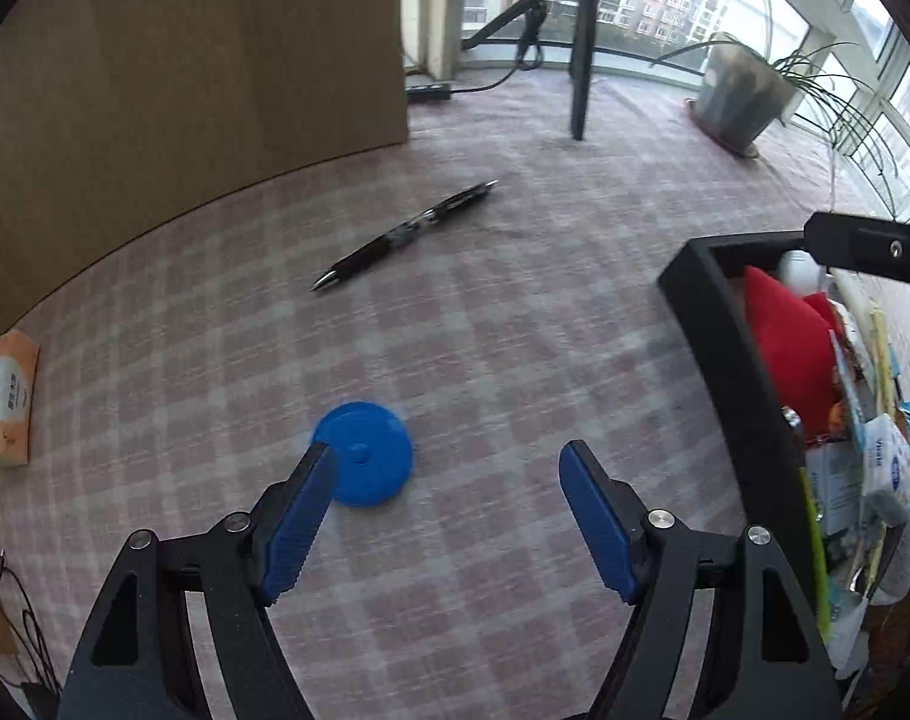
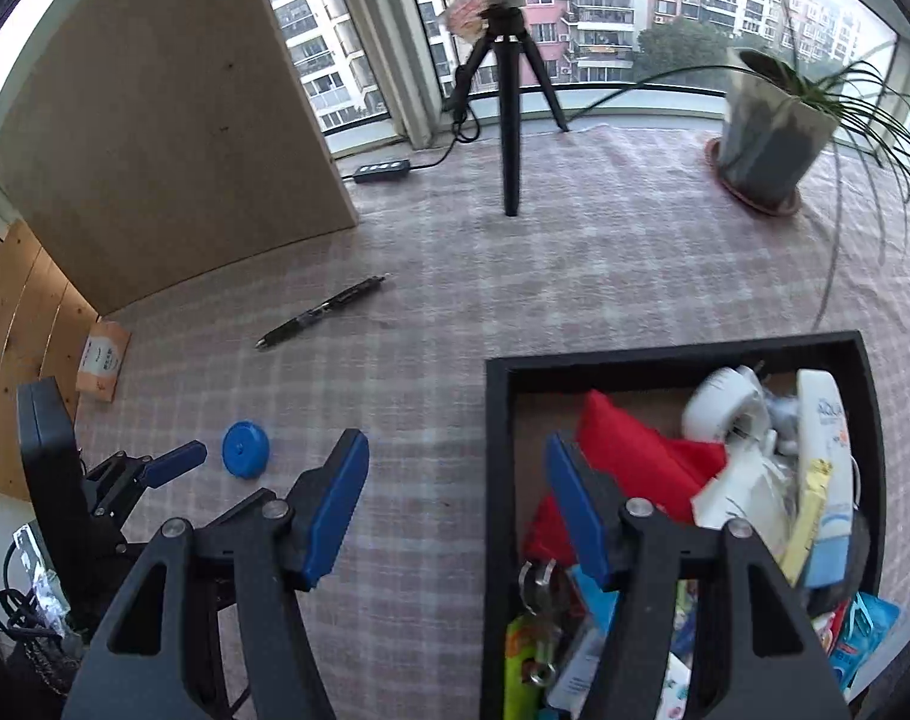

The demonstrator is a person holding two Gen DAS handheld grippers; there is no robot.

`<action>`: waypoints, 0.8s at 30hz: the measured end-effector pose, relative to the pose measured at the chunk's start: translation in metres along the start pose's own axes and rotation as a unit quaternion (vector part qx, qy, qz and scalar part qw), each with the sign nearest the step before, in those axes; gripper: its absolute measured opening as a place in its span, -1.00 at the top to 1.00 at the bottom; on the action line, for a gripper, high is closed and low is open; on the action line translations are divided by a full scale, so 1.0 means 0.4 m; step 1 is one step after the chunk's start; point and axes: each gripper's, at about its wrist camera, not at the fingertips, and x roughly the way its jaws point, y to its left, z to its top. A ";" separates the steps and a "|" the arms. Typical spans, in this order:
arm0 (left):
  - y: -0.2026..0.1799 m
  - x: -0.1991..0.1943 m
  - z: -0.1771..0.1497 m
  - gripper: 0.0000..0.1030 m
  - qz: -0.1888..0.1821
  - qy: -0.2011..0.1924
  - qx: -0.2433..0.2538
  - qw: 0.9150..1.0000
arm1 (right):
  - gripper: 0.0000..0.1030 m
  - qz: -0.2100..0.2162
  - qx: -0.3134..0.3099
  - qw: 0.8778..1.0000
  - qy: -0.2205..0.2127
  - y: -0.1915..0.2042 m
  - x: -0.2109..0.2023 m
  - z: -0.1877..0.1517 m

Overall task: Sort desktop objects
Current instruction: 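Move left tool to the blue round tape measure while right tool approaches the black pen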

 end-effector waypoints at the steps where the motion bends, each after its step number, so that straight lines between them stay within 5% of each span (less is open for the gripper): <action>1: 0.015 0.008 -0.002 -0.44 0.006 0.002 -0.001 1.000 | -0.18 0.004 -0.005 1.000 0.004 0.022 0.018 0.017; 11: 0.050 0.076 -0.018 -0.45 0.039 0.011 0.017 0.999 | -0.14 0.032 0.030 0.997 0.064 0.145 0.252 0.153; 14: 0.062 0.096 -0.020 -0.44 0.036 0.013 0.007 0.999 | 0.02 0.049 0.060 0.993 0.090 0.153 0.320 0.173; 24: 0.074 0.106 -0.036 0.06 0.041 -0.009 0.013 0.999 | 0.27 0.029 0.094 0.987 0.127 0.206 0.457 0.209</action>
